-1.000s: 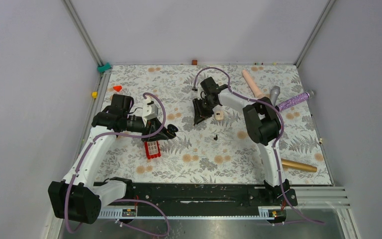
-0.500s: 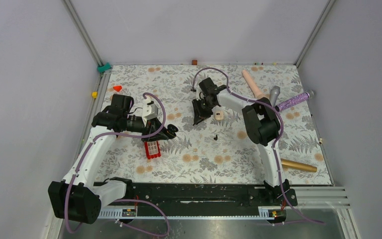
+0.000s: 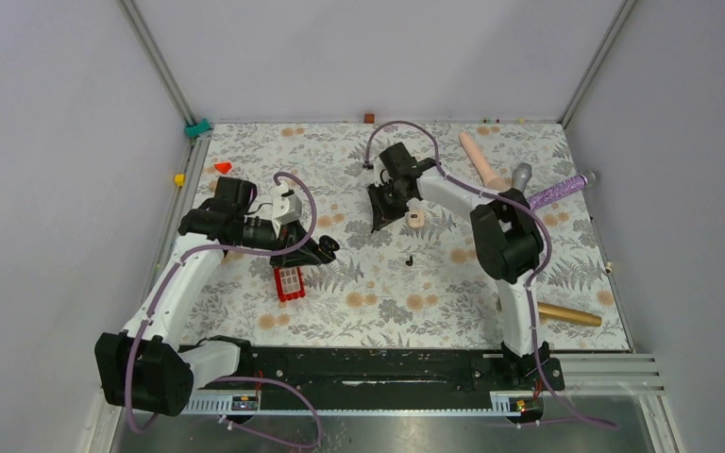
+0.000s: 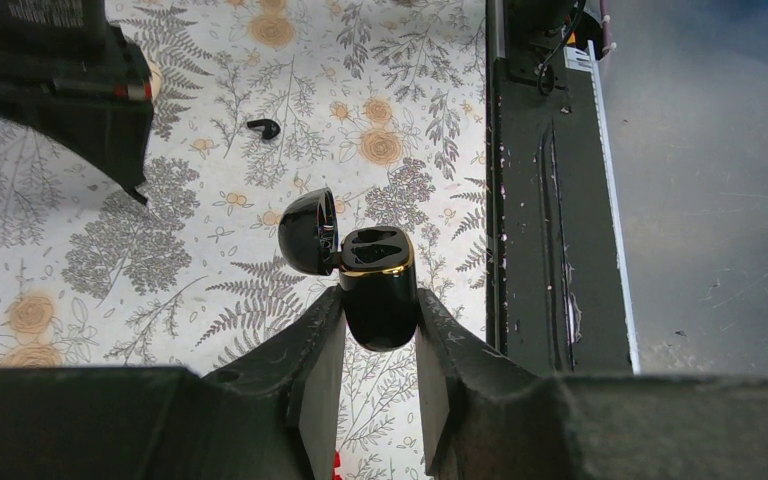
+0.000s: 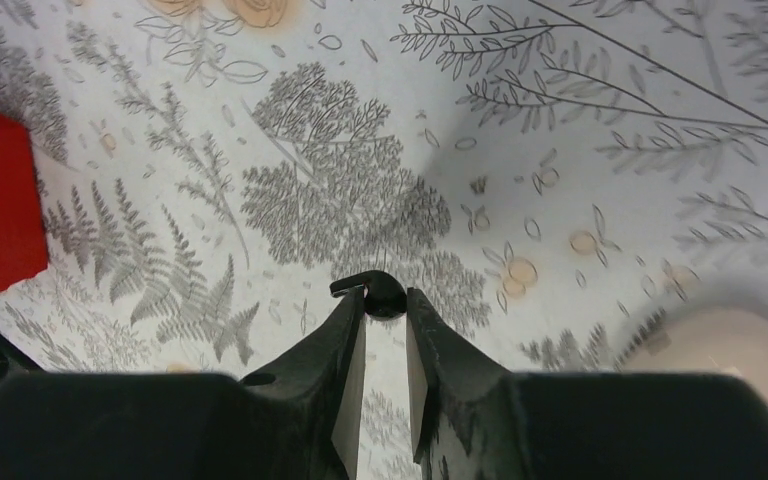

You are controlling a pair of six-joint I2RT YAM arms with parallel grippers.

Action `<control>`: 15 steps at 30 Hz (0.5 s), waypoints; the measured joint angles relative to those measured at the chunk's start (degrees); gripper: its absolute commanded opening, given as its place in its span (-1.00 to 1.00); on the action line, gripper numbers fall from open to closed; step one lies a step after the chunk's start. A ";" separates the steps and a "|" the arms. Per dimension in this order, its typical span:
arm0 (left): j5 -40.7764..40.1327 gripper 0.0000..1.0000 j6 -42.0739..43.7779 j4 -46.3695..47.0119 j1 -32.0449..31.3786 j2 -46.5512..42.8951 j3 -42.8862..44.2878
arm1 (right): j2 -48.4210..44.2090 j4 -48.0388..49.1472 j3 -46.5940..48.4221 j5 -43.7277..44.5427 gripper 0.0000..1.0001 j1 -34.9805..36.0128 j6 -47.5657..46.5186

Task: Insert the wireless bluetooth earbuds into the charging case
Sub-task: Pick up the left earbud from the center of the board, then insert the left earbud into the left side groove of the charging case.

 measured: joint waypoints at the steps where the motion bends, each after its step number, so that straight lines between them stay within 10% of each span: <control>1: 0.20 -1.00 -0.02 0.00 0.00 0.66 0.00 | -1.60 -0.09 -0.59 0.66 -0.61 0.00 -0.52; 15: -4.39 -1.00 -17.51 17.94 -2.45 0.74 -5.99 | -36.52 4.24 -9.18 12.44 -0.63 0.98 -9.44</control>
